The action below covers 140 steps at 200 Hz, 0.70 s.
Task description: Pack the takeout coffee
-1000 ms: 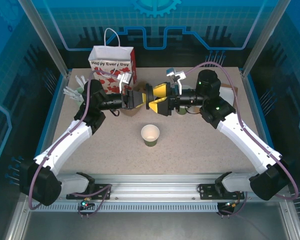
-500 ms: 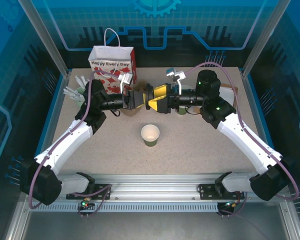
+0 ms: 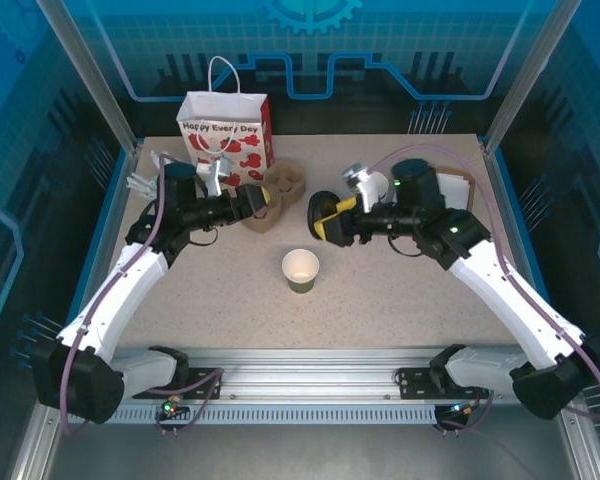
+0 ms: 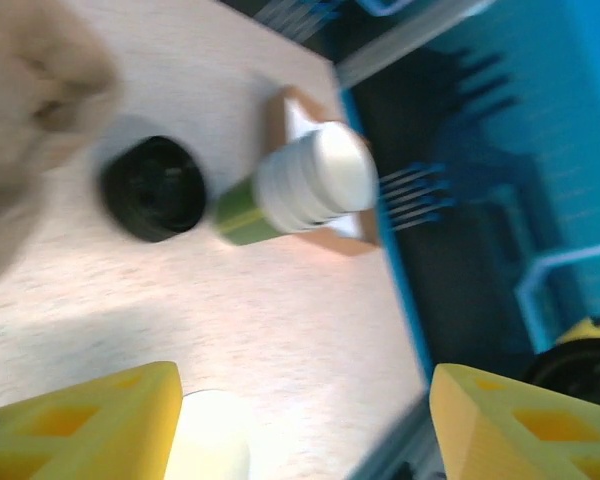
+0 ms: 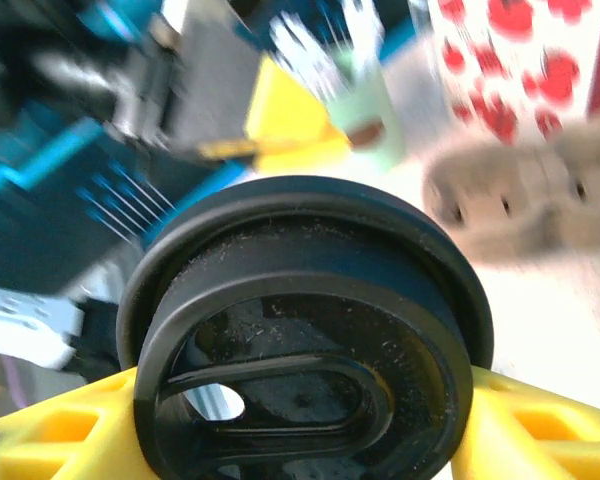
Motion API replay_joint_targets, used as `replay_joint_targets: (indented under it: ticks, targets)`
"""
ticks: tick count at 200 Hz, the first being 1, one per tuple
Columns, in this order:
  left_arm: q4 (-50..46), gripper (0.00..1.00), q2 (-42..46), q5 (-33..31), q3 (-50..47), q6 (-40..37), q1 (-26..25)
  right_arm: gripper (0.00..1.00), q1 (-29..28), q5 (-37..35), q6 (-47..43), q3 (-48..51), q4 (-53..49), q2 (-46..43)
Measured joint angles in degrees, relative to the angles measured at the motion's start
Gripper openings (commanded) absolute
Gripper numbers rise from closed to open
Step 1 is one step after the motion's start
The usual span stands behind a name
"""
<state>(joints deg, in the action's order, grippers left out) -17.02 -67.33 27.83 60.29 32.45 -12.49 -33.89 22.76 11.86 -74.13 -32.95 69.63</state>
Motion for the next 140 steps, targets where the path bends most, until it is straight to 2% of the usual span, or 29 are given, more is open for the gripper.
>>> replay_joint_targets:
  ticks: [22, 53, 87, 140]
  targets:
    - [-7.56, 0.75, 0.68, -7.39, 0.17, -5.64, 0.26, 0.51, -6.23, -9.44, -3.17, -3.13, -9.33, 7.74]
    - [-12.76, 0.79, 2.12, -13.4, -0.59, -8.9, 1.64, 0.5, -10.93, -16.79, -5.81, -8.15, -18.71, 19.28]
    - [-14.62, 0.79, 3.69, -16.22, -1.25, -10.19, 2.32, 0.51, -13.57, -21.16, -7.93, -16.13, -26.23, 28.04]
    - [-15.74, 0.79, 4.87, -17.35, -2.64, -10.56, 2.34, 0.52, -14.75, -24.52, -9.92, -25.42, -32.79, 36.28]
